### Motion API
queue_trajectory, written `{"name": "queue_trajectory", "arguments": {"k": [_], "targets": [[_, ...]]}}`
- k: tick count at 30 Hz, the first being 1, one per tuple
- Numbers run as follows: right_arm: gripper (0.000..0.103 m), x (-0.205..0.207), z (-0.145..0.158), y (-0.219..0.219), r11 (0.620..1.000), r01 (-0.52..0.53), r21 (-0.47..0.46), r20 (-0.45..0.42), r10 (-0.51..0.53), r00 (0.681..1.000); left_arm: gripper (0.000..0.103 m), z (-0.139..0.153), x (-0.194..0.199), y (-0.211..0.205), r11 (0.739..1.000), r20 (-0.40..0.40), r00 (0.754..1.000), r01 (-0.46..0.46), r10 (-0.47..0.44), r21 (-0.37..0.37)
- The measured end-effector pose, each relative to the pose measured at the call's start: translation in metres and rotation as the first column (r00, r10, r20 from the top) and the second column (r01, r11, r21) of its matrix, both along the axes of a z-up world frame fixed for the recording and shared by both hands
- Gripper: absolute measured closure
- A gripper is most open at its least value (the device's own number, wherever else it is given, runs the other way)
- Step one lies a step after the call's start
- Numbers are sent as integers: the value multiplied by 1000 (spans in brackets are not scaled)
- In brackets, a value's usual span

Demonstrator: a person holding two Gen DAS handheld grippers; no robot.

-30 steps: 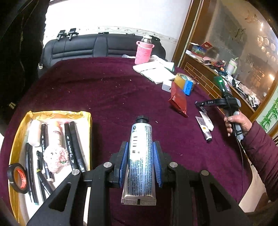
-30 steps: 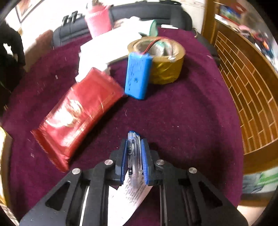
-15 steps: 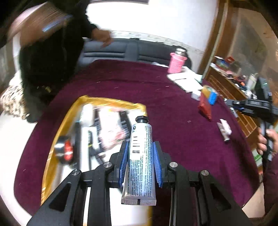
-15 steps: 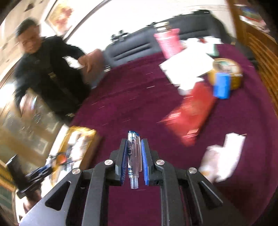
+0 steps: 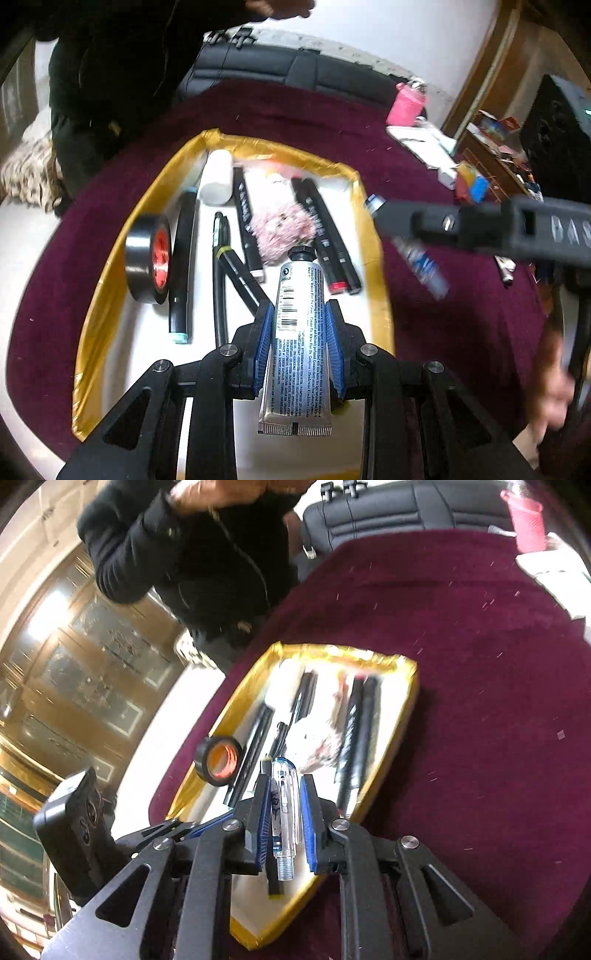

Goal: Organize objects
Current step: 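Carry the tube into the box and open the left gripper while the right gripper carries the pen, then lower the clear pen into the box and open the right gripper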

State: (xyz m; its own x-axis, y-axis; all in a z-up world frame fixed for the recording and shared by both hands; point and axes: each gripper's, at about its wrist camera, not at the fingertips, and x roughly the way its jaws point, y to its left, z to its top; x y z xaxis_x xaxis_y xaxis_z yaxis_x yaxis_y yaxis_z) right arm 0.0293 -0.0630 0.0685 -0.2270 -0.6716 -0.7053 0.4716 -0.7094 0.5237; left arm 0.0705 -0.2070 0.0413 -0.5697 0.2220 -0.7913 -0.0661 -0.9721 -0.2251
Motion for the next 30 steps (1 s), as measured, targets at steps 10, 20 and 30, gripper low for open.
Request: {"name": "queue_trajectory", "arguments": {"k": [10, 20, 30], "targets": [[89, 2, -33, -50, 980, -21, 200, -42, 30, 999, 78, -18, 1, -20, 999, 58, 997, -48, 47, 13], [89, 10, -38, -52, 960, 10, 279, -64, 8, 998, 53, 0, 12, -29, 997, -17, 998, -62, 63, 40], [84, 26, -2, -19, 977, 101, 189, -155, -72, 985, 49, 24, 19, -35, 995, -82, 992, -97, 100, 37]]}}
